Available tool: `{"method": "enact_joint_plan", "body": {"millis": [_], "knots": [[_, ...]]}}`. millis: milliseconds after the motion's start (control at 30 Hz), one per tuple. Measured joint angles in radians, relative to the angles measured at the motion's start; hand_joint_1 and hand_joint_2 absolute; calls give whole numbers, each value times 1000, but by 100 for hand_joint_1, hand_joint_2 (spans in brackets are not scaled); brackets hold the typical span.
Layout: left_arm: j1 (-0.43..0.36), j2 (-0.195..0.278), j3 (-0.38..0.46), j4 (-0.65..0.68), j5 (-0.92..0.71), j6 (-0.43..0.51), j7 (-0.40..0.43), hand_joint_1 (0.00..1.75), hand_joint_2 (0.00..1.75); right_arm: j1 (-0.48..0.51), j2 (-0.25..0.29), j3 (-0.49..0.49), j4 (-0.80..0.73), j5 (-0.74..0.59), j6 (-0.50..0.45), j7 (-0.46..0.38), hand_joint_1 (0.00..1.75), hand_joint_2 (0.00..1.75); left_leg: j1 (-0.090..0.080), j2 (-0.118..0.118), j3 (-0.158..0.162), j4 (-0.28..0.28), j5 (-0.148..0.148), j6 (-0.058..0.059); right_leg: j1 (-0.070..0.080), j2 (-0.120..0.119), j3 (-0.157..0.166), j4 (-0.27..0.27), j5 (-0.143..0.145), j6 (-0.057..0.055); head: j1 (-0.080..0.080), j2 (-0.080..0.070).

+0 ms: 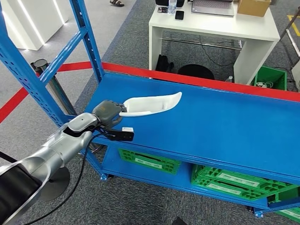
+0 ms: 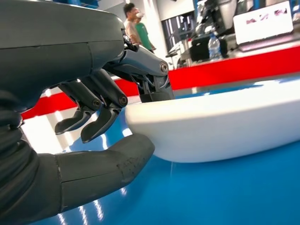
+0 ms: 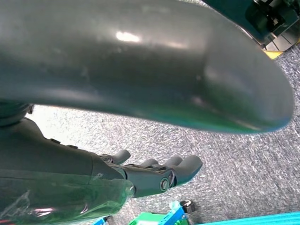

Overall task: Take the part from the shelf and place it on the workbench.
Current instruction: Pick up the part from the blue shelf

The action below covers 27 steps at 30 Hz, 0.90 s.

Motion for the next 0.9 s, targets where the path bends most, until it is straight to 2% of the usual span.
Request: {"method": "enact_joint_plan", "body": {"millis": [300,900], "knots": [[-6,-19,8,-68,37,-37,-46,175,175,-2,0,11,0,1,4,0,0,0,0,0,0,0,0,0,0,0,0,0,0,0,0,0],[-10,-20,8,-109,49,-50,-34,175,175,-2,0,23,0,-5,4,2,0,0,0,0,-1,0,0,0,0,0,0,0,0,0,0,0]]}}
